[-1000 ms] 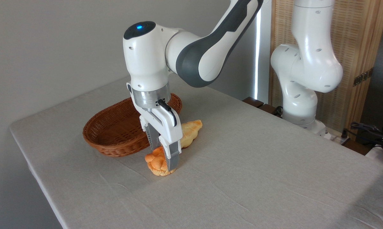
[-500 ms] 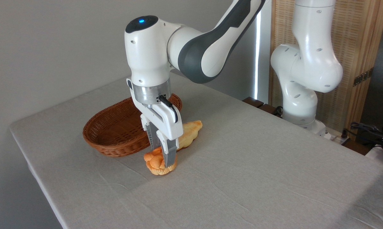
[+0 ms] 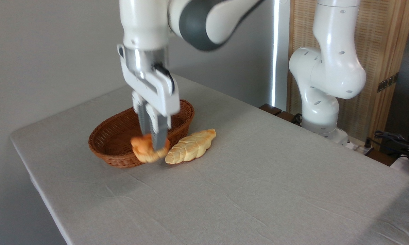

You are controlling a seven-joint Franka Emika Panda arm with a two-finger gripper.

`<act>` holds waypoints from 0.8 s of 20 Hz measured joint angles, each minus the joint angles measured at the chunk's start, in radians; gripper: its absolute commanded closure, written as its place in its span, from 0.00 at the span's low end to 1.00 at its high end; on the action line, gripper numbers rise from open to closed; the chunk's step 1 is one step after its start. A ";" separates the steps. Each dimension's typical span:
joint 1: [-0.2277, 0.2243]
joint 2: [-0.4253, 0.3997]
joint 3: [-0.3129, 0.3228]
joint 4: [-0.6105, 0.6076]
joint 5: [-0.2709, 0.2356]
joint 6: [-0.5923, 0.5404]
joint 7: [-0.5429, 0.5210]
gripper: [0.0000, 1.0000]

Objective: Put bread into the basket
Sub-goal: 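Lift the roll and carry it over the wicker basket, then lower the roll into the basket and open the gripper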

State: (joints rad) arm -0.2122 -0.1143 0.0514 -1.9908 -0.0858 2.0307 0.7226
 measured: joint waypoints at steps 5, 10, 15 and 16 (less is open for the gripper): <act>-0.017 0.013 -0.180 0.046 -0.040 -0.012 -0.165 0.00; -0.021 0.084 -0.302 0.046 -0.040 -0.011 -0.253 0.00; -0.021 0.111 -0.308 0.047 -0.040 -0.011 -0.254 0.00; -0.020 0.112 -0.308 0.047 -0.040 -0.011 -0.254 0.00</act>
State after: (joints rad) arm -0.2326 -0.0022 -0.2565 -1.9443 -0.1255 2.0196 0.4691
